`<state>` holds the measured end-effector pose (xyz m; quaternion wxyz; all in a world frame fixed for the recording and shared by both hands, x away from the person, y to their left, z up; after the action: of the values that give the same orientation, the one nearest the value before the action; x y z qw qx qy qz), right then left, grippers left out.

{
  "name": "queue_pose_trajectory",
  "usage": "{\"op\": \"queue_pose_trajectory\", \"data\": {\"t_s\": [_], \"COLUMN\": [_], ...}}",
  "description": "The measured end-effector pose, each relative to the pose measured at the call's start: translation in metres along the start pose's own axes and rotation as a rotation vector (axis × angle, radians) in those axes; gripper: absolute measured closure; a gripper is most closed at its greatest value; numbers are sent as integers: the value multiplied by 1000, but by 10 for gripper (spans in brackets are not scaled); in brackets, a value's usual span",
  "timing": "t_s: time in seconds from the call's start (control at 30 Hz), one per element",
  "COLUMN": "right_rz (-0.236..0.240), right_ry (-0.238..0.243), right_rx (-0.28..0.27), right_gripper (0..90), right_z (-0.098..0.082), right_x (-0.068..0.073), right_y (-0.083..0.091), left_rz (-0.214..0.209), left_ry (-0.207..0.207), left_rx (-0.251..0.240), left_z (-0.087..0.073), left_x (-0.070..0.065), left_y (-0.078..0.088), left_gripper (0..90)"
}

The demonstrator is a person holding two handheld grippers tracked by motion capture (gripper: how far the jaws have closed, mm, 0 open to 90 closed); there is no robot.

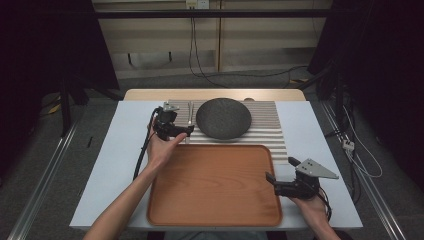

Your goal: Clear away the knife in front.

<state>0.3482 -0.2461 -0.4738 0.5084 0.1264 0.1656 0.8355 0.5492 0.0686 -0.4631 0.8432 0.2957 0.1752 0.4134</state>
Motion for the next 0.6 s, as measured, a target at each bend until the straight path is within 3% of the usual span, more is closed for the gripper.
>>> {"op": "queue_pose_trajectory", "data": {"t_s": [0.2,0.33,0.43,0.6], "right_rz": [7,13,19,21], "right_ry": [6,-6,-5,-12], "right_rx": [11,12,16,23], "right_gripper": [24,24,24,24], "right_z": [-3,-4,-4,-5], "right_x": [-2,-2,-1,-1], "right_y": [0,0,1,0], "left_rz": [-1,21,54,63], "left_ry": [31,50,38,48], "left_rx": [30,37,57,74], "left_z": [7,12,14,16], "left_x": [8,16,21,25], "left_y": [-20,-30,-38,-49], "left_gripper": [166,191,210,321]}}
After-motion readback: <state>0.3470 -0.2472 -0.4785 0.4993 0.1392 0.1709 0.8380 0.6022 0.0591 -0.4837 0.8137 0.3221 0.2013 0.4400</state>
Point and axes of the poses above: each handheld gripper's, and its own axes: y roughly backward along the jaws, z roughly out of its top, x roughly to its left, the point moved 8 cm from there along -y, roughly forward along the jaws, and after that the axes turned 1 degree about x, right-handed, at the moved point
